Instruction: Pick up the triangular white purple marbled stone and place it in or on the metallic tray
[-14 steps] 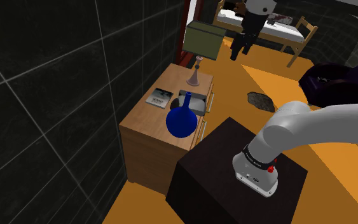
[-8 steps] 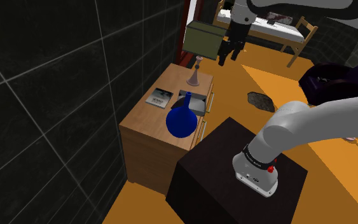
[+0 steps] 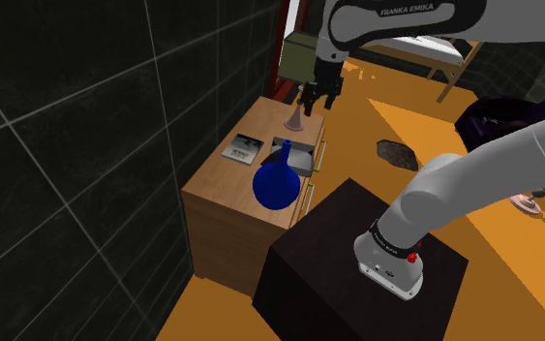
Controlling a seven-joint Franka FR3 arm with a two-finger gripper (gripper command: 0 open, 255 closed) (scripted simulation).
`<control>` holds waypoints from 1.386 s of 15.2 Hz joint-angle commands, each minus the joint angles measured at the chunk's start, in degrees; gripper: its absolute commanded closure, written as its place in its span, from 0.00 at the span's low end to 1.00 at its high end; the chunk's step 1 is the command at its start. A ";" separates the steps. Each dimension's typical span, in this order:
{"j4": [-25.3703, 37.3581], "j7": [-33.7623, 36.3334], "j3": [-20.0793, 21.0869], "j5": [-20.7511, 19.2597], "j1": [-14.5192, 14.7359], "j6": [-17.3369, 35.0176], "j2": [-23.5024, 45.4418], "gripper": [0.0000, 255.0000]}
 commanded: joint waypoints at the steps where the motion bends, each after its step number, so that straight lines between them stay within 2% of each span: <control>1: 0.82 0.77 -0.11 0.76 0.07 2.76 4.31 0.00; 9: 6.06 3.37 -0.12 4.50 0.70 12.12 21.99 0.00; 17: 15.70 4.75 0.30 9.02 0.79 17.81 40.35 0.00; 21: 14.76 4.60 0.46 9.33 0.84 20.04 41.68 0.00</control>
